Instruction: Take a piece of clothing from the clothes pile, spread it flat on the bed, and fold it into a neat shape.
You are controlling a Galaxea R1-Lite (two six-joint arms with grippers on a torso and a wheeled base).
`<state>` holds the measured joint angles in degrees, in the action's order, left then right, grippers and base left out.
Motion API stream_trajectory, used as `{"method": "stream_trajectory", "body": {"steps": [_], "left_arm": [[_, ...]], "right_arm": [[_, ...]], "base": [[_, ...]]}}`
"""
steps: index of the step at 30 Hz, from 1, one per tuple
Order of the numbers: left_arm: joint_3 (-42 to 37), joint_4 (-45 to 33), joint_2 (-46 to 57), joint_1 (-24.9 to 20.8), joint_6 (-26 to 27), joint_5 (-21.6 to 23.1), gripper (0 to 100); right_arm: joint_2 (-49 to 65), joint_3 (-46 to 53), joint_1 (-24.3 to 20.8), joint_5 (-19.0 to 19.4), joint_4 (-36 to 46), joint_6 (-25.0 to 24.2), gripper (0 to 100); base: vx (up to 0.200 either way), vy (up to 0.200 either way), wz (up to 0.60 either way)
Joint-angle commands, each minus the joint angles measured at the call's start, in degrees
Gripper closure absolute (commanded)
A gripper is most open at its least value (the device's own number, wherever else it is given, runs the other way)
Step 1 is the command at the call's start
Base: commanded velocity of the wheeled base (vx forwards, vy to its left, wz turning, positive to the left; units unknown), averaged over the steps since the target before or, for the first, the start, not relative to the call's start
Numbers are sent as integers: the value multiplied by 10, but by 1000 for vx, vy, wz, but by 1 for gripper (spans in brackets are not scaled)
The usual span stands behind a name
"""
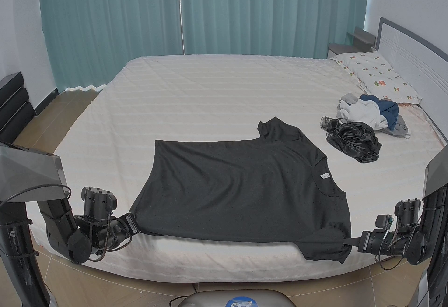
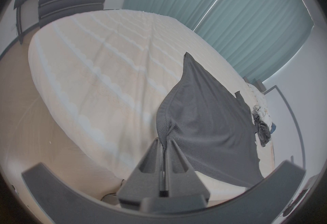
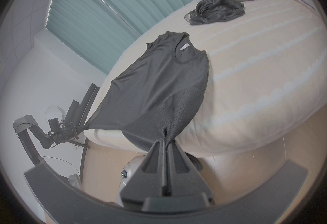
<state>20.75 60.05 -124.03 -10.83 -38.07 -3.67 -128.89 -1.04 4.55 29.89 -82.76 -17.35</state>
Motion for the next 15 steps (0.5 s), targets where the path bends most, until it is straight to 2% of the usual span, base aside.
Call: {"method": "stream_trajectory", "body": {"steps": [1,8,15], "left_arm": [[-12,0,12,-1,9,0,100],[-47,-1,34,-1,70,0,100],[-81,-3,39,-4,123,-3,100]], "right_arm": [[50,10,-3,2,58,19,100],[107,10,-1,2,146,49,100],[148,10,8,2,245,108,100]], "base": [[0,0,0],[0,0,0],[0,0,0]]}}
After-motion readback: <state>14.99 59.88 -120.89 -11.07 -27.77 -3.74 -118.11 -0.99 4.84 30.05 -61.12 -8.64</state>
